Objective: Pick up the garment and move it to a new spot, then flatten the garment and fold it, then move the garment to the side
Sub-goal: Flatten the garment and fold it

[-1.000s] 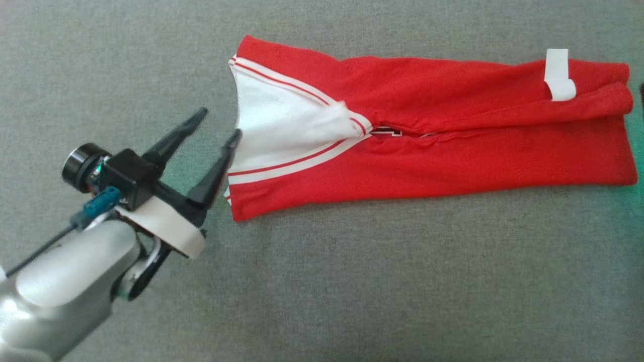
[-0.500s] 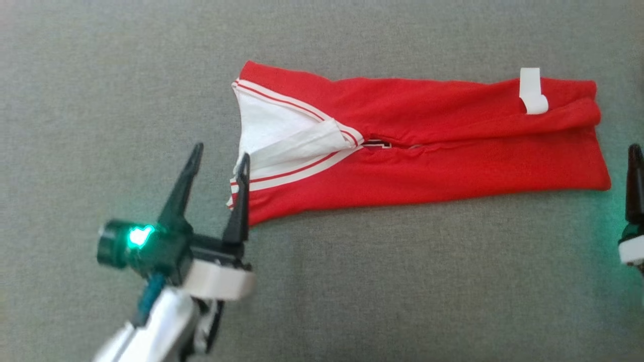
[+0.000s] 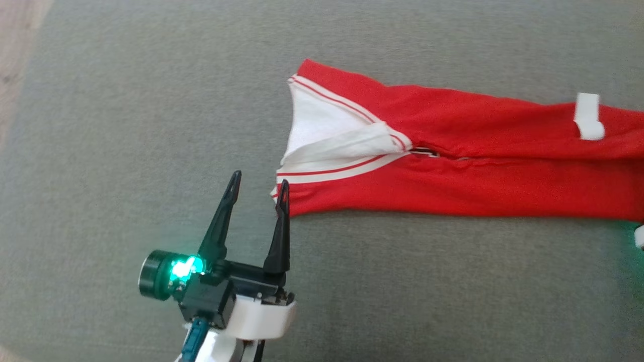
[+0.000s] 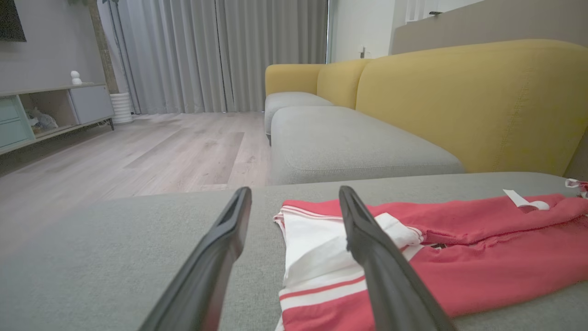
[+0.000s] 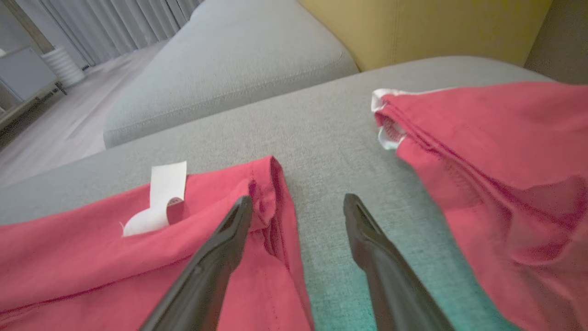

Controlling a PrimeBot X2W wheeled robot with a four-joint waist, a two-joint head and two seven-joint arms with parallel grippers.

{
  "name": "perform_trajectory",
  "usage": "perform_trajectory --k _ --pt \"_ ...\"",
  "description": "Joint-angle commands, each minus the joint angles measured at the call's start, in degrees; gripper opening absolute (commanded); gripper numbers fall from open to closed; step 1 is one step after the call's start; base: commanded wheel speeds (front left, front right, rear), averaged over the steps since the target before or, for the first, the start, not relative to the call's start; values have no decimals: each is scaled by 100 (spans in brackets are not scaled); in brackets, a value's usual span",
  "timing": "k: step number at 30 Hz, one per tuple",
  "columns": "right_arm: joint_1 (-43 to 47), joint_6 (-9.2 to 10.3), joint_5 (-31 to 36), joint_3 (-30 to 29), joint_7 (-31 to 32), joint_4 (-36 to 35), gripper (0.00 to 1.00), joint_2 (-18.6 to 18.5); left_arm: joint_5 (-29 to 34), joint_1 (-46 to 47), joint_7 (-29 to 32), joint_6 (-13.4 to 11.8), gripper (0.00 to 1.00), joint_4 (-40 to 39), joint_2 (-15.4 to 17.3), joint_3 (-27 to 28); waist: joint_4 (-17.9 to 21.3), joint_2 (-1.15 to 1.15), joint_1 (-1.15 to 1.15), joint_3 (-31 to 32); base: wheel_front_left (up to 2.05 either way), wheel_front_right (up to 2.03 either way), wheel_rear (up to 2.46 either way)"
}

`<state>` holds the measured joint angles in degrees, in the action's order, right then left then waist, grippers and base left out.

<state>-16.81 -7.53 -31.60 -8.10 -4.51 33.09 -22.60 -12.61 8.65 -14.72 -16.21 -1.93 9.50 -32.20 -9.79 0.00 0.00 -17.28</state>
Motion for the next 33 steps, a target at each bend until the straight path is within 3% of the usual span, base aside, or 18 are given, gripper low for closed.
perform_trajectory --k 1,6,7,8,9,14,24,28,33 --pt "-38 4 62 50 41 -85 100 -72 76 21 -28 13 100 -186 -17 259 -91 0 0 -29 0 0 0" --pt "-124 4 217 -119 577 310 100 118 307 -81 -28 236 100 -192 -215 527 -196 0 0 -42 0 0 0" --pt "-121 4 201 -123 641 325 92 158 343 -104 -28 271 100 -195 -246 576 -204 0 0 -41 0 0 0" --pt "-117 4 172 -132 683 316 26 203 371 -128 -28 302 100 -200 -275 630 -200 0 0 -38 0 0 0" --pt "-110 4 160 -143 693 280 0 243 397 -154 -28 333 100 -203 -300 684 -187 0 0 -33 0 0 0" --pt "-73 4 163 -209 530 87 0 238 520 -244 -28 486 100 -203 -398 901 -48 0 0 -1 0 0 0" --pt "-80 4 223 -520 780 -805 0 -251 700 -317 -28 746 100 -181 -492 1193 328 0 0 88 0 0 0" --pt "-159 4 -59 -326 1120 -1835 0 64 730 -365 -28 818 100 -151 -518 1281 456 0 0 163 0 0 0" --pt "-216 4 -337 188 1687 -3183 0 829 750 -373 -28 897 100 -112 -566 1306 499 0 0 235 0 0 0"
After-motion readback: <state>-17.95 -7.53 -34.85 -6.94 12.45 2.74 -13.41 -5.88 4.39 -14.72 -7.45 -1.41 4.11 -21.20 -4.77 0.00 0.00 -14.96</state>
